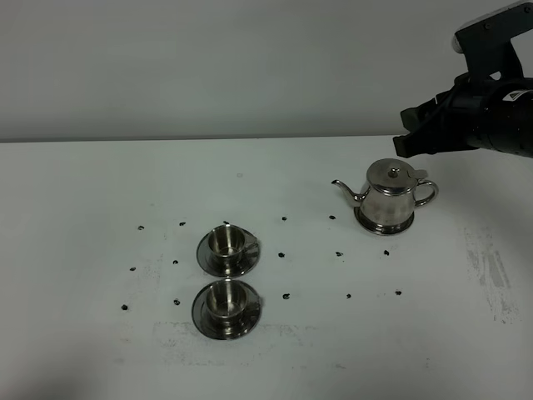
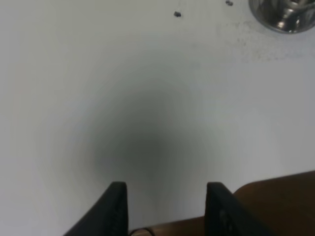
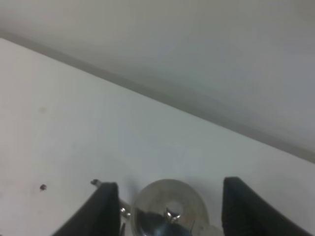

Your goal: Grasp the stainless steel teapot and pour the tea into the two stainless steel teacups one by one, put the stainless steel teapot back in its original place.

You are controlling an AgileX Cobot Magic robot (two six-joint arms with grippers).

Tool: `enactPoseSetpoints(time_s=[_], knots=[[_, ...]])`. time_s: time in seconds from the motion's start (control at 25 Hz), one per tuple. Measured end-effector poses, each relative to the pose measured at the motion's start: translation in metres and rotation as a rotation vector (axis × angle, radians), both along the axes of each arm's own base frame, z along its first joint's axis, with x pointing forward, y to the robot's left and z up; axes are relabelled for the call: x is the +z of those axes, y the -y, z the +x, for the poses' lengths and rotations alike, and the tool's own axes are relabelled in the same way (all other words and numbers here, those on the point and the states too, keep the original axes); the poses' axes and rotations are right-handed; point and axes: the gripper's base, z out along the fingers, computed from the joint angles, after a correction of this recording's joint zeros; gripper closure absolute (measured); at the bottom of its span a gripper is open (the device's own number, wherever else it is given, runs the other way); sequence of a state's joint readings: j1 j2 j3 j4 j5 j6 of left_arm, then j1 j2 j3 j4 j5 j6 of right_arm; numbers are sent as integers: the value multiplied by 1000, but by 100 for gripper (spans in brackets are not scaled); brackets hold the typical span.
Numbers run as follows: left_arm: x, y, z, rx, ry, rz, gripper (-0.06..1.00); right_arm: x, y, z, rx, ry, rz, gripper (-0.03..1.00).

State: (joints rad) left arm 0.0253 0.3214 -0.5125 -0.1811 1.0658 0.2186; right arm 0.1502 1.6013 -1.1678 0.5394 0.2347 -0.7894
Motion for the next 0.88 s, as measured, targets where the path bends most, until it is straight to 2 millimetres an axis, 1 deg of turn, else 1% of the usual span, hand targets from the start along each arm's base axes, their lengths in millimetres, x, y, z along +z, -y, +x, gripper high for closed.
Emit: enactPoseSetpoints(time_s=[0.12,0.28,0.52,0.64,0.72,0.88], knots=[[-11,0,-8,7,16,3,56,0,0,0,0,1,0,52],[-11,-2,-16,17,73,18,56,0,0,0,0,1,-2,52],[-10,-2,-21,18,110,21,56,1,1,1,-1,12,-11,52],[-9,-2,-30,20,183,20,56,1,1,1,-4,16,-12,52],[-10,-1,-41,20,251,22,56,1,1,1,-4,17,-13,52],[-10,-1,-44,19,260,22,56,1,1,1,-4,18,-13,52]])
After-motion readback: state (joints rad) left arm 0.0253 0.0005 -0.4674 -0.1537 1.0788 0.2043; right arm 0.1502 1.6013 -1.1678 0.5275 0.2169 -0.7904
